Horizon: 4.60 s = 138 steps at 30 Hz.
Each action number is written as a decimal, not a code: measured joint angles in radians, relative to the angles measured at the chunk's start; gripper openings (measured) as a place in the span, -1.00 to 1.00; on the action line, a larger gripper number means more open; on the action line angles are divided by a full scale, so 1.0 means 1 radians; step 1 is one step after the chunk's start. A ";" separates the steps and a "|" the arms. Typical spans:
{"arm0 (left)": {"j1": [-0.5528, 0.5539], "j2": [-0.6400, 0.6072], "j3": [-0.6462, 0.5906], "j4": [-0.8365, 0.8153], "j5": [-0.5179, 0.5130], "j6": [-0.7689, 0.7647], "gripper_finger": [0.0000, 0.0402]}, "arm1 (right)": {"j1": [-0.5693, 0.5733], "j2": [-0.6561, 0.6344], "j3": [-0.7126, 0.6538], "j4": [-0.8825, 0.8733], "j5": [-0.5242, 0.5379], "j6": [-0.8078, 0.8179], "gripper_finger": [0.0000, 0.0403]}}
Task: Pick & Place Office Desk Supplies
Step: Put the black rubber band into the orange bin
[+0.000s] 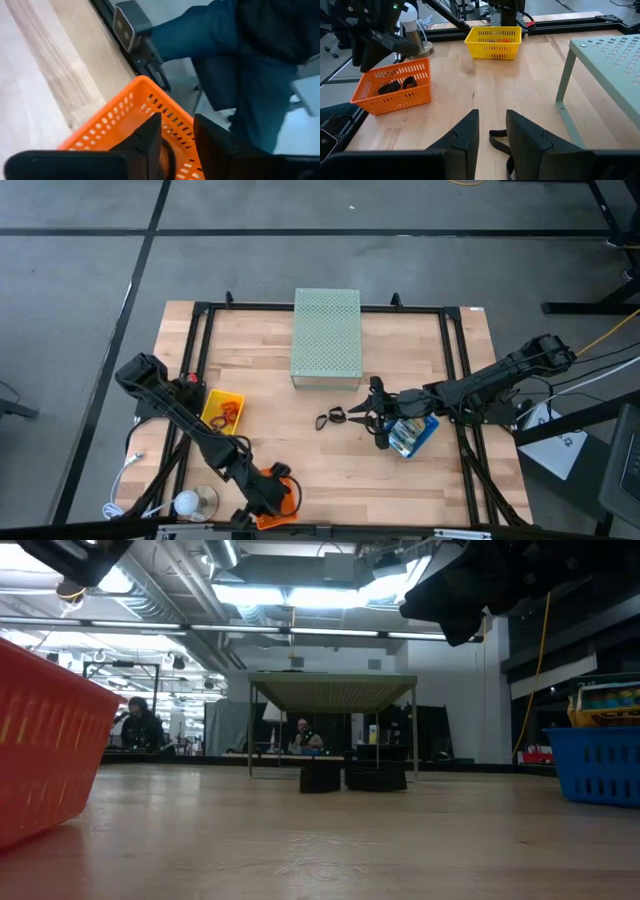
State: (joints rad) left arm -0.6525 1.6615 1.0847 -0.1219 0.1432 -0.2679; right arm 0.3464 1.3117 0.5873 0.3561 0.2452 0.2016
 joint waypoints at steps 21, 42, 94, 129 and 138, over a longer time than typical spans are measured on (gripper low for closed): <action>0.278 -0.001 0.000 -0.032 -0.457 0.290 -0.38 | -0.001 -0.033 -0.001 -0.131 0.032 -0.094 -0.51; 0.387 0.150 0.000 0.070 -0.376 0.361 -0.43 | 0.013 -0.427 -0.025 -0.202 -0.144 -0.047 -0.51; 0.322 0.249 0.098 -0.027 -0.776 0.369 -0.45 | 0.056 -1.209 -0.571 -0.328 -0.208 -0.191 -0.51; 0.430 0.274 0.097 -0.132 -0.555 0.125 -0.95 | 0.056 -1.209 -0.571 -0.326 -0.182 -0.146 -0.51; 0.355 0.195 0.097 -0.088 -0.536 0.149 -0.99 | 0.056 -1.209 -0.571 -0.326 -0.182 -0.147 -0.51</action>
State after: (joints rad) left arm -0.2972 1.8561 1.1816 -0.2100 -0.3925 -0.1188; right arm 0.4023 0.1028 0.0158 0.0299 0.0635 0.0547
